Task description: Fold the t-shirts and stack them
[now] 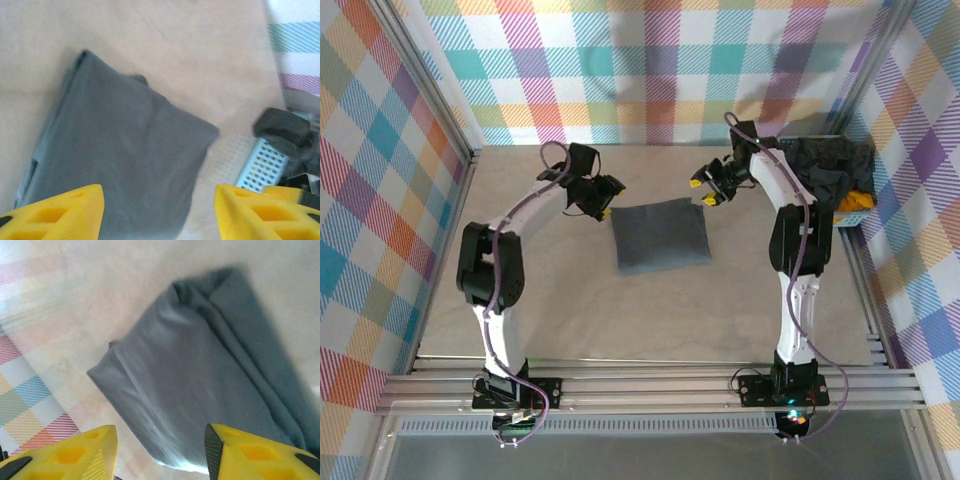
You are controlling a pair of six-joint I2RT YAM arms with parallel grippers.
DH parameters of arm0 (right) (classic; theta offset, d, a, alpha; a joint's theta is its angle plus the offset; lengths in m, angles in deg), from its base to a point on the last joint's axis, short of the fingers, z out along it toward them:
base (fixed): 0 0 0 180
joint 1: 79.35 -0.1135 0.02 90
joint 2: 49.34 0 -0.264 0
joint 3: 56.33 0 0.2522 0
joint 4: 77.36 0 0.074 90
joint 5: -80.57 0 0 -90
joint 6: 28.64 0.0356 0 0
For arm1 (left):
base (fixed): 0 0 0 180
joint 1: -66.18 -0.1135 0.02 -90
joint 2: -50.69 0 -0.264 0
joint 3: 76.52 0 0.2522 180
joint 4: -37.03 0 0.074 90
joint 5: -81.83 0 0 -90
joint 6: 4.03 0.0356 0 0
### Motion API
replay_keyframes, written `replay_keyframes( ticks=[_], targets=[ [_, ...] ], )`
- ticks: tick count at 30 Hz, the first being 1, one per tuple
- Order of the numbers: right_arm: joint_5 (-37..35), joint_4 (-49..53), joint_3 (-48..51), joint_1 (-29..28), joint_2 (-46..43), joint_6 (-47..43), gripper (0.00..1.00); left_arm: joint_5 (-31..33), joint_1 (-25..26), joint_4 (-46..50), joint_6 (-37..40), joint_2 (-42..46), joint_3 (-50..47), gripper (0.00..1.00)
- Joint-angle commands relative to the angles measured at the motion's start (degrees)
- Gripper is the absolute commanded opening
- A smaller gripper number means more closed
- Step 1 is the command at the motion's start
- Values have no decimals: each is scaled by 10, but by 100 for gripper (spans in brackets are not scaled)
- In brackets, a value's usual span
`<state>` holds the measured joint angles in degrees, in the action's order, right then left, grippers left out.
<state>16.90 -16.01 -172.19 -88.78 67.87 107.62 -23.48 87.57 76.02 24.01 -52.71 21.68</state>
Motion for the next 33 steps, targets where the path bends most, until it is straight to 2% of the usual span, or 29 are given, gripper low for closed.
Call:
replay_keyframes(
  ticks=[1, 4, 5, 7, 11, 14, 19, 21, 22, 24, 25, 26, 27, 30, 33],
  targets=[
    [-5, -174, 184, -3, -191, 29, 51, 14, 73, -62, -114, 90, -121, 58],
    [2, -349, 386, -13, -332, 66, 56, 64, 156, -212, -269, 114, -239, 59],
    [8, -375, 432, -15, -363, 72, 57, 93, 182, -258, -314, 109, -260, 61],
    [20, -379, 484, -14, -406, 70, 58, 143, 220, -304, -380, 84, -267, 71],
    [43, -336, 516, -13, -444, 48, 58, 221, 257, -382, -478, 18, -262, 86],
    [49, -320, 522, -13, -463, 45, 58, 254, 274, -423, -527, -44, -232, 88],
    [57, -294, 516, -7, -473, 34, 58, 263, 287, -430, -569, -127, -173, 85],
    [60, -284, 514, -2, -476, 32, 58, 270, 287, -429, -580, -146, -161, 80],
    [61, -281, 512, 1, -477, 31, 58, 280, 287, -429, -583, -152, -158, 72],
    [61, -274, 510, 5, -480, 31, 58, 294, 282, -417, -585, -156, -157, 46],
    [61, -269, 508, 9, -480, 30, 58, 298, 278, -409, -589, -154, -158, 28],
    [61, -267, 506, 10, -479, 30, 58, 299, 272, -401, -589, -151, -161, 14],
    [60, -265, 505, 12, -479, 31, 57, 295, 266, -389, -585, -146, -164, 7],
    [56, -261, 498, 16, -477, 36, 57, 265, 225, -345, -540, -116, -185, 2],
    [55, -259, 491, 19, -473, 37, 57, 221, 161, -303, -463, -74, -217, 0]
  ],
)
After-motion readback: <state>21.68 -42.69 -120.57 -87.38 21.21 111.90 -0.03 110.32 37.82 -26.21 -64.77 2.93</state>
